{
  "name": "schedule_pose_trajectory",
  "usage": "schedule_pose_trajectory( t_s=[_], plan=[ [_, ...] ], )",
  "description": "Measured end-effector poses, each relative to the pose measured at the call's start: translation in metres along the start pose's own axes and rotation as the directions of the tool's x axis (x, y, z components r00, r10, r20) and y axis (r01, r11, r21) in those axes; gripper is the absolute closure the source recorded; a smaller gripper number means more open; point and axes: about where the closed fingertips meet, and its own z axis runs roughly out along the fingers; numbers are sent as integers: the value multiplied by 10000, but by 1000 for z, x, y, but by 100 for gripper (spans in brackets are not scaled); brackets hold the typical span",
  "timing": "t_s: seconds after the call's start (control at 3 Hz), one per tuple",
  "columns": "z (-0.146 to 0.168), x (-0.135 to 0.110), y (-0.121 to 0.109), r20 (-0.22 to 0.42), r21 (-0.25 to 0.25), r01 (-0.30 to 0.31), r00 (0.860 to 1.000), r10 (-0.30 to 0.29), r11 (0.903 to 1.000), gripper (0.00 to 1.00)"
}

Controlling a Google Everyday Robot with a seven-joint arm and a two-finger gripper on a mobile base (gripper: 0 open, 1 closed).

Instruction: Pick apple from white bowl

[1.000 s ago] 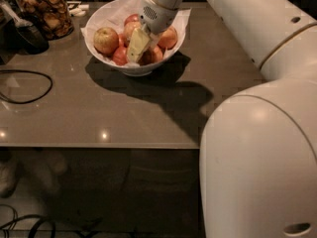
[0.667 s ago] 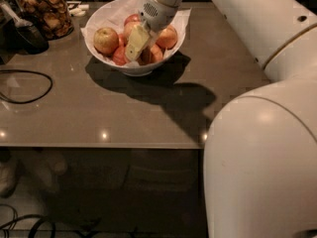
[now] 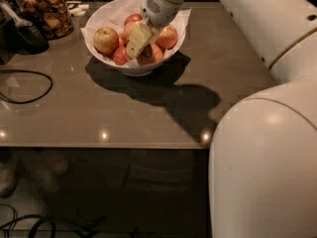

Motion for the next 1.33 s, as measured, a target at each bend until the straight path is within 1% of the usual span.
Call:
schedule_pose_trajectory(
  t_s=[0.33, 0.67, 1.0, 1.33],
  plan=[
    [-4, -3, 1, 226, -161, 146, 9996, -142, 9998, 100],
    [-23, -12, 12, 929, -475, 901, 9920, -854, 9948, 100],
    [-36, -22, 23, 1378, -776, 1653, 9785, -1536, 9832, 100],
    [-50, -31, 34, 1681, -931, 2313, 9623, -2137, 9684, 100]
  ],
)
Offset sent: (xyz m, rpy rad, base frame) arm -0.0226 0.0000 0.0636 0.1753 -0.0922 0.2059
